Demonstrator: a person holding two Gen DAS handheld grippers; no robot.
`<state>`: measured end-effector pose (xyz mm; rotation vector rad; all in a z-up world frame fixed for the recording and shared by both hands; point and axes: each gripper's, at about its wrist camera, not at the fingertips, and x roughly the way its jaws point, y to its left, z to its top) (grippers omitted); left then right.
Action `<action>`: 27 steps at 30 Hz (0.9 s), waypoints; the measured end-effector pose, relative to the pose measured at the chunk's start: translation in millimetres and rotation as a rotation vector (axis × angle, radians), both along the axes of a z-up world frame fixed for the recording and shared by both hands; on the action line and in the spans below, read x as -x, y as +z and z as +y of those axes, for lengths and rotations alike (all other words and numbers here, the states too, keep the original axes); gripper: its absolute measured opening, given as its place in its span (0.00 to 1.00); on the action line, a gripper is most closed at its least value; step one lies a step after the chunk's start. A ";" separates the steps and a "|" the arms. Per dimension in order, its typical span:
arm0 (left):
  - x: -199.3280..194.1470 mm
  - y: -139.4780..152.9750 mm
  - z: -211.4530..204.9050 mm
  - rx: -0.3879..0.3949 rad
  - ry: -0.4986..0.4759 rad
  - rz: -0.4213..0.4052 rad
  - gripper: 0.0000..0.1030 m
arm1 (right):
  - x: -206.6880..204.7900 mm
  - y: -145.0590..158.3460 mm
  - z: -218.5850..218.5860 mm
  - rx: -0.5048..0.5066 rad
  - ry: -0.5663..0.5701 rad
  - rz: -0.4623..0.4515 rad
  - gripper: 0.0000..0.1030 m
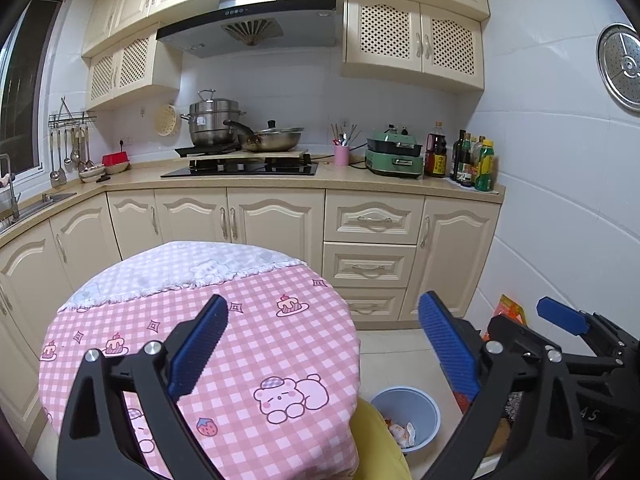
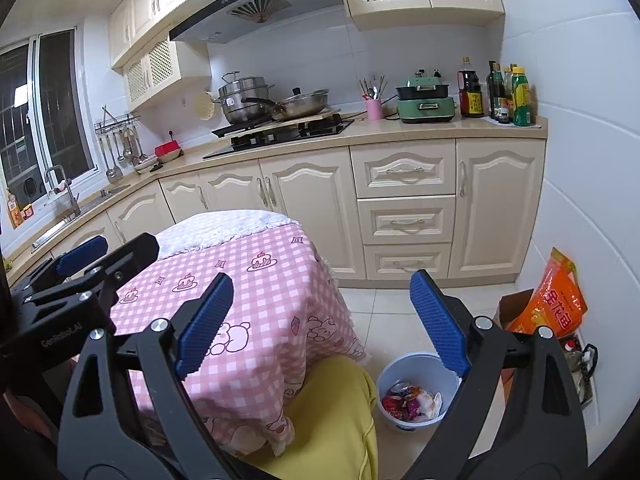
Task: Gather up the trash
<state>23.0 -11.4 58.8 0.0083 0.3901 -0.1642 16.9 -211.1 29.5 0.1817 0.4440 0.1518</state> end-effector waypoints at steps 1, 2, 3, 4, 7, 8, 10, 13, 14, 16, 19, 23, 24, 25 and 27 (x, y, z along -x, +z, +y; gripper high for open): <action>0.4 -0.3 0.8 -0.002 0.002 -0.001 0.91 | 0.1 -0.3 -0.3 -0.002 -0.002 0.002 0.86; 0.8 -0.6 0.4 -0.002 0.002 -0.001 0.91 | 0.1 -0.8 -0.2 -0.004 -0.004 0.003 0.86; 0.8 -0.8 0.4 -0.003 0.001 -0.001 0.92 | 0.4 -0.7 -0.4 -0.007 -0.004 0.003 0.86; 1.2 -1.2 0.0 -0.002 0.002 0.000 0.92 | 0.5 -0.8 -0.5 -0.012 -0.001 0.003 0.86; 0.5 -2.7 0.3 -0.003 0.001 0.008 0.93 | 0.4 -0.9 -1.4 -0.014 -0.001 0.003 0.86; -0.2 -3.5 0.4 -0.003 0.000 0.012 0.93 | 0.3 -0.7 -1.8 -0.016 0.000 0.003 0.86; -1.3 -4.7 -0.3 -0.005 -0.001 0.017 0.93 | 0.6 -1.2 -2.5 -0.026 0.003 0.002 0.86; -2.0 -4.8 0.4 -0.003 -0.003 0.017 0.93 | 0.9 -1.2 -2.0 -0.029 0.008 0.003 0.87; -1.7 -5.3 0.5 0.002 -0.005 0.015 0.93 | 1.1 -1.3 -2.0 -0.030 0.007 0.002 0.87; -1.3 -6.1 0.6 0.003 -0.005 0.013 0.93 | 1.6 -0.9 -2.3 -0.031 0.007 0.000 0.87; 0.0 -6.8 0.6 0.002 -0.003 0.011 0.93 | 2.0 -1.0 -2.1 -0.032 0.007 0.000 0.87; -0.3 -6.7 1.7 0.003 -0.003 0.014 0.93 | 3.2 -0.9 -2.3 -0.034 0.007 0.002 0.87; -0.7 -6.4 2.6 0.002 -0.002 0.016 0.93 | 3.4 -0.6 -1.8 -0.034 0.009 0.003 0.87; -0.9 -6.9 2.8 0.000 0.000 0.019 0.93 | 2.9 -1.1 -2.2 -0.037 0.013 0.004 0.88; -0.7 -7.6 3.3 -0.001 0.003 0.022 0.93 | 2.8 -1.6 -1.6 -0.039 0.019 0.011 0.88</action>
